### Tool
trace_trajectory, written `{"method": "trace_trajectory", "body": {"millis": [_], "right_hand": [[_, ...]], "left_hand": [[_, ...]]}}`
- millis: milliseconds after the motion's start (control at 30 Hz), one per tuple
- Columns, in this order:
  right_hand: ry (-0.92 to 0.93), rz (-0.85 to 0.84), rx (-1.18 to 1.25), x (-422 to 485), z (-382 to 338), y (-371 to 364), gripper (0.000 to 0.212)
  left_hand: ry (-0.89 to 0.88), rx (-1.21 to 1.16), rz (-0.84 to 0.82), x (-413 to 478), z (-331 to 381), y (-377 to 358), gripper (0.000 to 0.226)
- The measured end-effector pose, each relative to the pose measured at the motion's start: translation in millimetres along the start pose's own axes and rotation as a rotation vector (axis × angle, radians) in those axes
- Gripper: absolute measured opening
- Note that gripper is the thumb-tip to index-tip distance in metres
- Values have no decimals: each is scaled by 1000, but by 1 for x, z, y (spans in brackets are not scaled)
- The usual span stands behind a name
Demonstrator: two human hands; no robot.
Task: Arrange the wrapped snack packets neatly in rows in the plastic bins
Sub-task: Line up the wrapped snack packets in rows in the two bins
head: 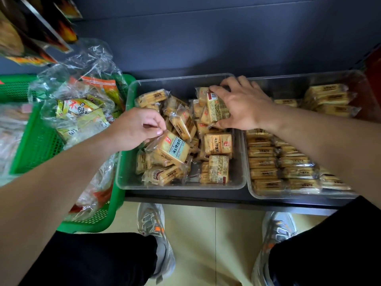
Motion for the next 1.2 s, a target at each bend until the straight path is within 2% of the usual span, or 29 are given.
{"method": "trace_trajectory", "body": {"millis": [100, 200, 267, 333, 400, 500, 600, 667, 733, 833, 1000, 1100, 1200], "right_hand": [[-6, 4, 2, -1, -6, 4, 102], [107, 128, 80, -4, -26, 19, 90], [181, 150, 307, -4, -45, 27, 77], [211, 50, 595, -4, -62, 28, 70], [196, -10, 716, -4, -65, 27, 61], [119, -32, 642, -9, -42, 30, 39], [-28, 47, 589, -29, -3, 34, 29], [-119, 118, 595, -45, 21, 32, 30], [-171, 138, 582, -57, 35, 29, 30], [-184, 95, 534, -69, 43, 25, 31], [-145, 77, 541, -74, 42, 21, 31], [-110, 86, 513, -73, 39, 22, 31], [-102, 85, 523, -72, 39, 22, 28]], "left_hand": [[-9, -2, -4, -5, 6, 2, 11], [-66, -91, 1, -15, 17, 7, 9], [-107, -195, 12, -20, 26, 10, 7], [-122, -317, 6, -24, 34, 9, 5], [-146, -395, 7, -24, 39, 5, 7], [-125, -421, -4, -16, 40, -14, 20], [-113, -46, 85, -7, 45, -48, 20], [-107, 112, -15, -4, 52, -79, 17], [-48, 169, -126, -2, 58, -107, 19], [49, 238, -146, 3, 66, -123, 33], [145, 139, -155, 3, 78, -129, 63], [171, 42, -199, -1, 77, -134, 64], [186, -24, -173, 2, 70, -133, 64]]}}
Point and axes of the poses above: each hand's wrist, its own x-axis towards the middle knuckle, its own y-axis out of the back of the hand, z = x × y, the point moved 2 cm from there along x, towards the middle knuckle, and after that the axes turned 14 degrees about y, right-handed, at the moved point
